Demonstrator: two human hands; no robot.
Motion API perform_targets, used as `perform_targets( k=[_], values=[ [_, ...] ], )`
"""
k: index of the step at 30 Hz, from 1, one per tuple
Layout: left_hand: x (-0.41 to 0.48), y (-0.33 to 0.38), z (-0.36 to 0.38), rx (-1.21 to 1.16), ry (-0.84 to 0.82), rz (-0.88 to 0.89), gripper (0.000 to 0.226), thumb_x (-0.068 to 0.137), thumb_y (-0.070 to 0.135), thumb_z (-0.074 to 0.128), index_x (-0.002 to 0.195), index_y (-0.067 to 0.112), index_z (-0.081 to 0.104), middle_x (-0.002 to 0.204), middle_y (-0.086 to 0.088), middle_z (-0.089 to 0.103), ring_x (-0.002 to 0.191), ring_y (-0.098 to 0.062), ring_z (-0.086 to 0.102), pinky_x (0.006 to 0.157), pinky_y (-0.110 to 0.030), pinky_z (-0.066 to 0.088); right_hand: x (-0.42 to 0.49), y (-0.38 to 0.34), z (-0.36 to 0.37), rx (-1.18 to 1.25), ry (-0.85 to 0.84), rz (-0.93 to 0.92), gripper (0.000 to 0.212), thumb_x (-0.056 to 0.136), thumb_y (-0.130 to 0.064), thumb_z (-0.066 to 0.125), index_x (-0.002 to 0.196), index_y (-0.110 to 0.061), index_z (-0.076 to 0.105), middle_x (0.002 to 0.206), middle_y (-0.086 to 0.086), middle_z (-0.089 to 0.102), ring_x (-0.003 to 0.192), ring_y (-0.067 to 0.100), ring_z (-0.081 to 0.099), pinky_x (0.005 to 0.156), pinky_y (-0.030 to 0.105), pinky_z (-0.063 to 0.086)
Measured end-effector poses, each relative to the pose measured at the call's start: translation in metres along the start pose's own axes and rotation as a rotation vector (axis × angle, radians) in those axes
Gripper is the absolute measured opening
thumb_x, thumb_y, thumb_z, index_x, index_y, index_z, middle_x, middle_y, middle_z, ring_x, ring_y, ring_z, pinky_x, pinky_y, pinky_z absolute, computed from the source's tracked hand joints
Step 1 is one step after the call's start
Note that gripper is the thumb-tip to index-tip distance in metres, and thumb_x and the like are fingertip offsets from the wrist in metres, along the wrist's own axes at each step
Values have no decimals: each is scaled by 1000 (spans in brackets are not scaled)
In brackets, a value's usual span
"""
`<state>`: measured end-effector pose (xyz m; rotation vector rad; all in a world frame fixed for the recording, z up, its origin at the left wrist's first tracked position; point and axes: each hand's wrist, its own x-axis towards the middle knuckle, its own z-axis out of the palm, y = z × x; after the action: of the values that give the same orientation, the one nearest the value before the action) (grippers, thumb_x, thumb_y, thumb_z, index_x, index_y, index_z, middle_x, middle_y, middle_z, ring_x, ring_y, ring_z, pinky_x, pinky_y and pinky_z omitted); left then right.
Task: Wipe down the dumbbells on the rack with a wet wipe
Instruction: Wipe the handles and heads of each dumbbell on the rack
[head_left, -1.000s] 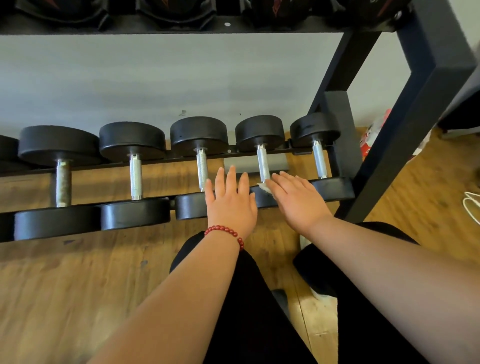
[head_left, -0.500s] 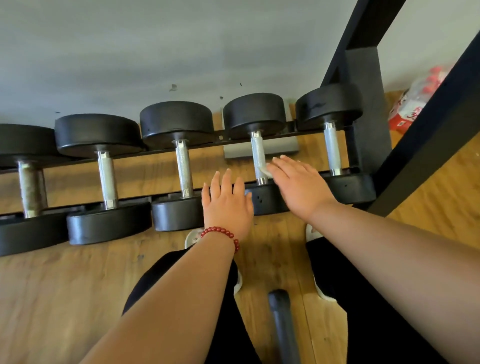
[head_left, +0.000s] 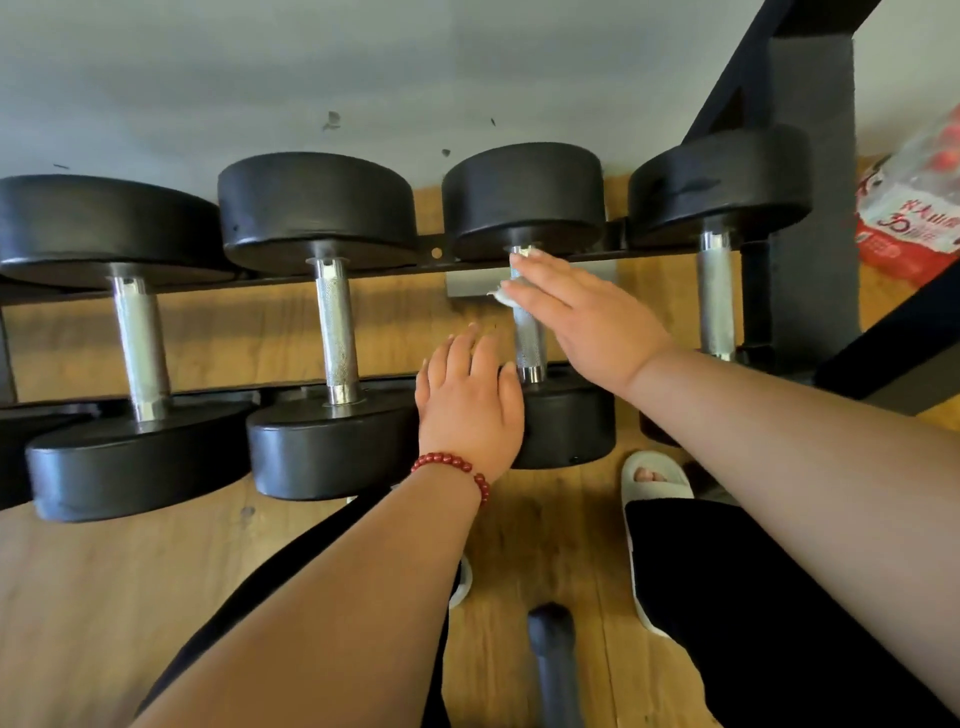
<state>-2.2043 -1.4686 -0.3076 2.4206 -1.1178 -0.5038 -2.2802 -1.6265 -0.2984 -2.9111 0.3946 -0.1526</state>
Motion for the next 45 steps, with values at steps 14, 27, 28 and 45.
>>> perform_targets(
  k=[14,27,28,45],
  values=[
    [7,-13,15,-193,37,-12,55,91,39,31,143,22,41,154,3,32,143,-17,21,117,-36,15,13,42,23,-40,-44,-381,85,67,22,70,143,-8,44,149,12,43,138,24,27,105,45,34],
    [7,-15,18,-205,52,-1,55,92,37,33,143,19,40,151,1,36,141,-17,25,118,-38,19,9,45,18,-43,-145,-548,68,75,13,68,137,-9,53,146,12,47,136,30,40,105,46,32],
    [7,-14,18,-209,52,1,55,92,37,33,143,19,40,151,1,36,141,-17,25,118,-38,19,15,49,14,-58,-158,-556,69,75,13,68,138,-10,52,146,11,47,136,27,38,105,47,33],
    [7,-15,16,-238,40,-15,59,92,39,33,149,23,29,153,3,33,144,-17,22,119,-44,21,23,41,24,62,13,-266,66,80,20,60,139,-9,51,149,11,43,141,29,31,109,52,36]
  ],
)
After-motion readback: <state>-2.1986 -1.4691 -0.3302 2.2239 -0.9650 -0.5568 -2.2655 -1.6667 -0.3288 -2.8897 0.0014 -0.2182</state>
